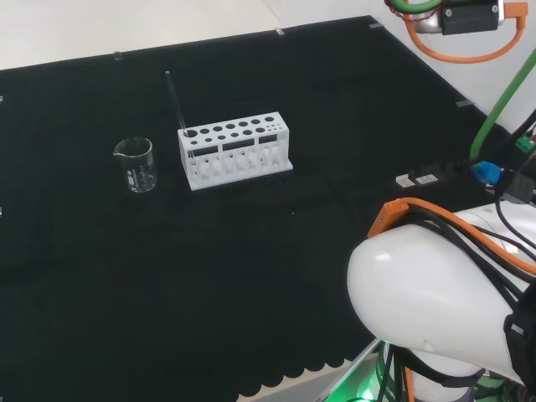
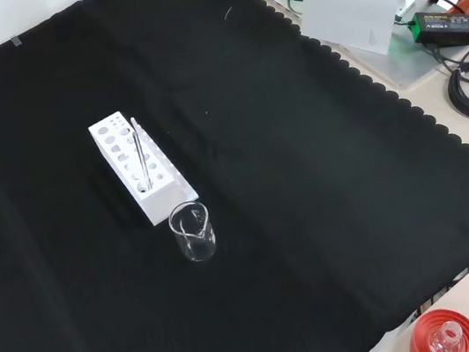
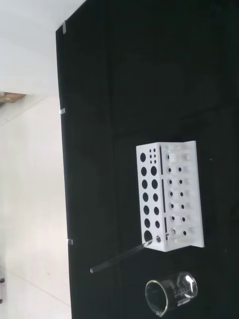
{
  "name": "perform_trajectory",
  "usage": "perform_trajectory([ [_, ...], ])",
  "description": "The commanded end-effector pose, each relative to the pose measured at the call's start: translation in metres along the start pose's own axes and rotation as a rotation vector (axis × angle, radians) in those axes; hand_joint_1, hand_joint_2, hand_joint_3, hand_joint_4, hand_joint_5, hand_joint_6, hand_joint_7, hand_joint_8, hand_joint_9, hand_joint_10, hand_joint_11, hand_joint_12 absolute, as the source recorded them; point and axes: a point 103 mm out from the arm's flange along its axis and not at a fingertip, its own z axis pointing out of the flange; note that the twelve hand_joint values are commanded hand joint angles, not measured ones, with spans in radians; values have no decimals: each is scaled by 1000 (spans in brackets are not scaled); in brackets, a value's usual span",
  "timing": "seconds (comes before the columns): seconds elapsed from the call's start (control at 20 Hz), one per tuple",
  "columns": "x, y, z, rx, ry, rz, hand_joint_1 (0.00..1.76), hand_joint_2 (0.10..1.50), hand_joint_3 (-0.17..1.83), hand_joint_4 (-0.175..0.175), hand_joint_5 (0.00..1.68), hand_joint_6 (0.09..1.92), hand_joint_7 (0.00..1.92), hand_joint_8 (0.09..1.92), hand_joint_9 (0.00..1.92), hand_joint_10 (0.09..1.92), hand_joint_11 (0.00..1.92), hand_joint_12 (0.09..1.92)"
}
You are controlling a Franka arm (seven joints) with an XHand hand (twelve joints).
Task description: Take the glass rod from the white test tube rack.
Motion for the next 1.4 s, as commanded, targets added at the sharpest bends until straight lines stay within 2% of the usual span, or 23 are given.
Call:
perform_trajectory([
  [0.05, 4, 17, -1, -2, 20, -31, 339, 866, 168, 15, 45, 87, 0, 588, 53, 938, 55, 1529],
  [0.2, 9, 36, -5, 2, 24, -49, 353, 861, 175, 4, 109, 87, 21, 694, 115, 941, 121, 1517],
  [0.55, 21, 80, -15, 4, 52, -64, 425, 877, 193, -5, 217, 87, 106, 773, 256, 927, 252, 1470],
  [1.0, 46, 125, -13, 44, 7, -112, 428, 859, 191, -1, 251, 87, 143, 792, 312, 931, 304, 1453],
  [1.15, 50, 134, -13, 79, -3, -140, 428, 845, 187, 0, 252, 87, 143, 793, 311, 931, 308, 1450],
  [1.4, 63, 165, -6, 99, -14, -182, 393, 816, 175, 10, 268, 87, 139, 793, 297, 931, 312, 1447],
])
